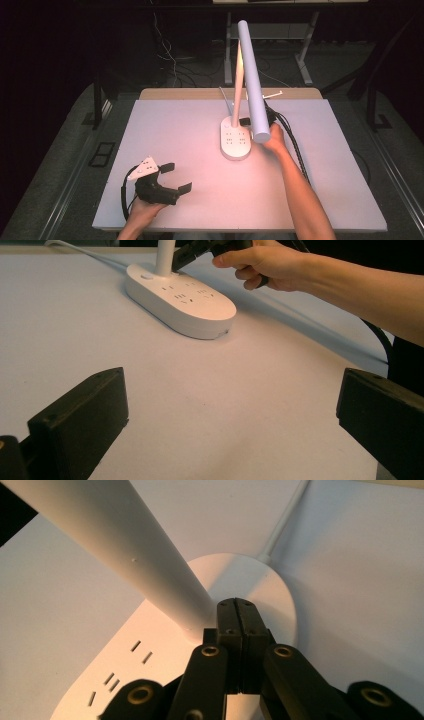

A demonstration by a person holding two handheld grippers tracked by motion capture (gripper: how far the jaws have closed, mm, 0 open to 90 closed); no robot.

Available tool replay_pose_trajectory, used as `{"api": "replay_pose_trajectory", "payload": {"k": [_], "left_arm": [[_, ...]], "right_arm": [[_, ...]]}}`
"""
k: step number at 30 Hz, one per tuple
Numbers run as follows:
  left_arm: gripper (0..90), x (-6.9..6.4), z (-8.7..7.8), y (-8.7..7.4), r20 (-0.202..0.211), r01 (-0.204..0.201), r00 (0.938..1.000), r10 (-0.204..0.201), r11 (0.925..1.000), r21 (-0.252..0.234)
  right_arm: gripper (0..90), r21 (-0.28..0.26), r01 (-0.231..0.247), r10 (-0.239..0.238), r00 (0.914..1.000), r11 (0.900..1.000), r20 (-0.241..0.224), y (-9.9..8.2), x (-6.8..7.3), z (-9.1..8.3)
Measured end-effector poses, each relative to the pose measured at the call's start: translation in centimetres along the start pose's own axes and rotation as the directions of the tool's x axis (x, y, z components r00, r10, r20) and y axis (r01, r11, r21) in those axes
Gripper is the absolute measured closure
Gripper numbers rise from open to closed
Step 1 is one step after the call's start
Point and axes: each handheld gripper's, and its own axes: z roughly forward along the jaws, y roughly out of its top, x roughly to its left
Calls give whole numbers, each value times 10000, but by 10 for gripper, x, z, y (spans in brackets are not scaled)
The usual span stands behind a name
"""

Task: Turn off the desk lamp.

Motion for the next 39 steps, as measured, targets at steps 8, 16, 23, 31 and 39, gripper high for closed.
{"api": "replay_pose_trajectory", "payload": {"k": [8, 16, 23, 31, 39], "left_arm": [[0, -1, -1, 0, 7, -18, 10000, 18, 10000, -8], [0, 0, -1, 0, -5, -6, 10000, 6, 10000, 2], [0, 1, -1, 0, -15, -11, 10000, 11, 10000, -7], [0, 1, 0, 0, -15, -19, 10000, 19, 10000, 32], [0, 0, 1, 0, 7, -60, 10000, 60, 10000, 39]], "right_arm": [[900, -226, 23, -25, 10000, 9997, -64, -5, -1, 0], [900, -239, -63, 63, 10000, 9997, -22, -5, -1, 0], [900, -167, -85, 86, 9999, 9998, 61, -5, -4, -4], [900, -249, -82, 83, 10000, 9997, 30, -6, -5, -4], [900, -152, 41, -39, 9999, 9999, 160, -6, -4, -4]]}}
